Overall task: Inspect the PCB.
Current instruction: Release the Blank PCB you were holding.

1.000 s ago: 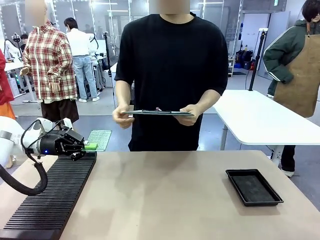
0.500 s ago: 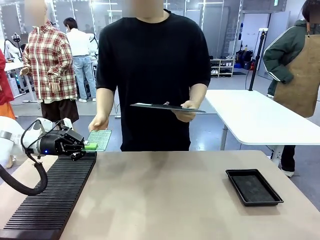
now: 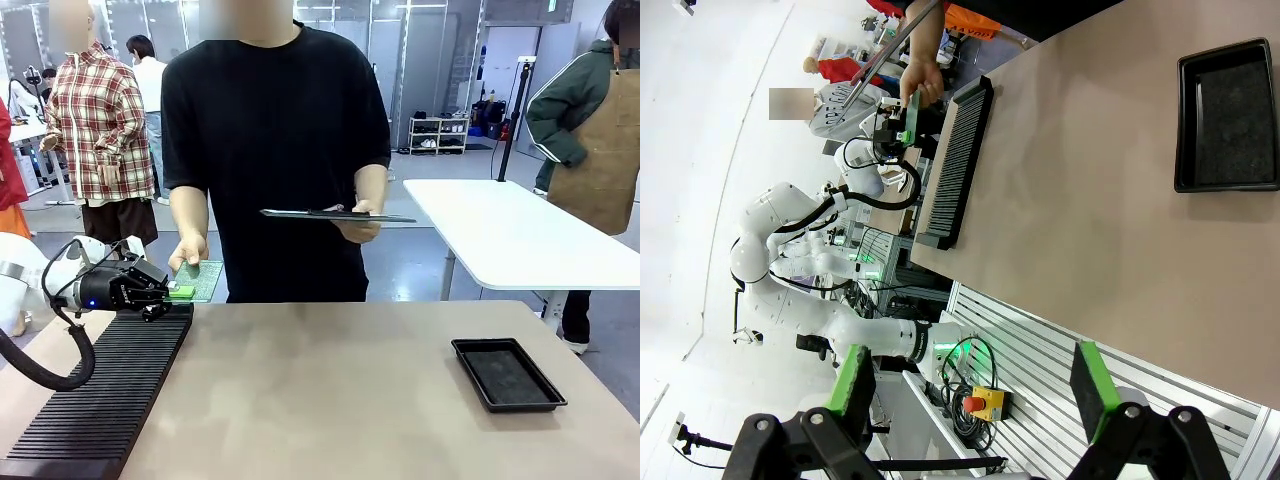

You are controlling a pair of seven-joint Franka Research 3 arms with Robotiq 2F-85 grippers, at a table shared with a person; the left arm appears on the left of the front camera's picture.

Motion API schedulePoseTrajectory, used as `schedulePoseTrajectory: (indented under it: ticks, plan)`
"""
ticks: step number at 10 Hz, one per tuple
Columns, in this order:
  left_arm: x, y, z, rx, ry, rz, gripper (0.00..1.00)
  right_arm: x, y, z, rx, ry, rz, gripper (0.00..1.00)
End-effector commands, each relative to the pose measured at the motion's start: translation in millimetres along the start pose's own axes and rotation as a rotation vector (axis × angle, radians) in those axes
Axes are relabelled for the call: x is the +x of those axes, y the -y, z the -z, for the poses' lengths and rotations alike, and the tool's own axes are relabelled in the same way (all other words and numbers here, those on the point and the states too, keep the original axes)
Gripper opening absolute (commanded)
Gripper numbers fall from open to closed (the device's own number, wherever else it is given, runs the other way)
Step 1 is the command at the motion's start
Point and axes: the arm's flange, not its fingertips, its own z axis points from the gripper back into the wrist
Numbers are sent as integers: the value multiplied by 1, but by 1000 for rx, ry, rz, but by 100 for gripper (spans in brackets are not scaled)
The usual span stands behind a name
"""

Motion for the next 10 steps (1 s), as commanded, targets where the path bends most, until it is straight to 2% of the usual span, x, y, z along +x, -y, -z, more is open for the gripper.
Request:
schedulePoseTrajectory:
  ticks: [1,6,7,8,9,10]
  plan:
    - [-1,0,0,5,-3,1,3,1,-2,-1,13,5,-19,100]
    - [0,0,-1,1,2,0,3,1,-2,-1,13,5,-19,100]
    - [2,1,-1,47,39,-47,42,1,-2,-1,13,5,-19,100]
    - [2,3,1,44,27,-47,48,1,-2,-1,13,5,-19,100]
    - [3,4,1,39,18,-52,87,1,-2,-1,13,5,-19,100]
    - [4,6,2,35,6,-57,93,1,-2,-1,13,5,-19,100]
